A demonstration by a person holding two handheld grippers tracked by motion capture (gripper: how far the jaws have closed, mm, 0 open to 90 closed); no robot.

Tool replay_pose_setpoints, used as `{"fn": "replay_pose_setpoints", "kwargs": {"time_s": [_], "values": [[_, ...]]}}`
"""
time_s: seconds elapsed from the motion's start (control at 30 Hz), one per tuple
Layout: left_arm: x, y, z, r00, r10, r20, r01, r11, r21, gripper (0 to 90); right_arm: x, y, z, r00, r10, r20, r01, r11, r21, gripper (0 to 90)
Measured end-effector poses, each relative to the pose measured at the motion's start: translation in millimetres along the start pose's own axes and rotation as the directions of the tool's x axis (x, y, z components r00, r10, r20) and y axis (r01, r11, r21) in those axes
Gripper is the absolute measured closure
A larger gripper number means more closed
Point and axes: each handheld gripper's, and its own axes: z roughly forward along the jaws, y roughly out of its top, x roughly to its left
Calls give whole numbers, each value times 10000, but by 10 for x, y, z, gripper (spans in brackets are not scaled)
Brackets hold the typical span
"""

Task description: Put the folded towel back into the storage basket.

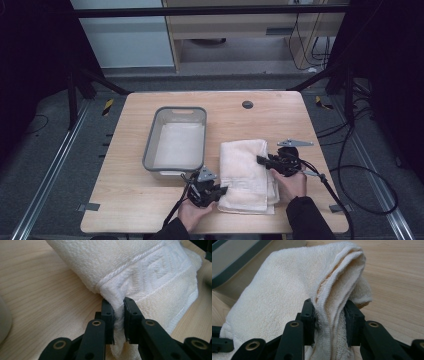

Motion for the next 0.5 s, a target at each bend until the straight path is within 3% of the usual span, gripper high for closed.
{"fn": "replay_pose_setpoints", "kwargs": {"time_s": [0.5], "values": [[-53, 123, -254, 9994, 334, -65, -338, 9970, -697, 798, 144, 140, -209, 9993, -361, -56, 355, 9962, -790, 663]]}}
